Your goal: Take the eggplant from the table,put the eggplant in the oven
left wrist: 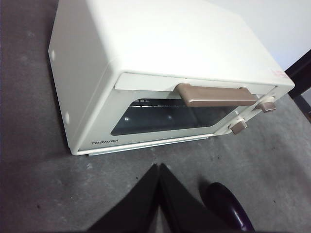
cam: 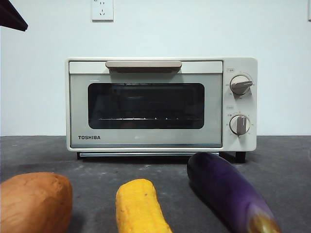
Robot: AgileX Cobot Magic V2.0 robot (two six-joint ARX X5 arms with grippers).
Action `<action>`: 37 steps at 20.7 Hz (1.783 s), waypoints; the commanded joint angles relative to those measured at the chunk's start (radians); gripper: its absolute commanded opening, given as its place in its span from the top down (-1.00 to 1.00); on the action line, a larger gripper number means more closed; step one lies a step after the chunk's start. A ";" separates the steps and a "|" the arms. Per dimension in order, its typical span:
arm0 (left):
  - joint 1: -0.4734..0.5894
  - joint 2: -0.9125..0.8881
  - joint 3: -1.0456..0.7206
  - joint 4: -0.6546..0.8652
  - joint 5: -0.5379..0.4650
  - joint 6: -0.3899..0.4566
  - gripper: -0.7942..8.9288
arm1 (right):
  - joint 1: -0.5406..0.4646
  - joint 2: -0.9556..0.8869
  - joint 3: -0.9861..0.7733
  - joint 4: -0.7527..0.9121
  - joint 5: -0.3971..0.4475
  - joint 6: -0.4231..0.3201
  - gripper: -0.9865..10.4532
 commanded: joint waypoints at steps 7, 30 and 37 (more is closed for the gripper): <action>-0.026 0.014 0.021 0.056 0.002 0.023 0.82 | 0.213 0.134 0.018 -0.076 0.025 0.084 0.18; -0.031 0.014 0.021 0.057 0.002 0.024 0.82 | 0.712 0.893 0.018 0.274 0.451 0.359 0.18; -0.031 0.014 0.021 0.058 0.001 0.023 0.82 | 0.712 0.903 0.018 0.269 0.460 0.359 0.53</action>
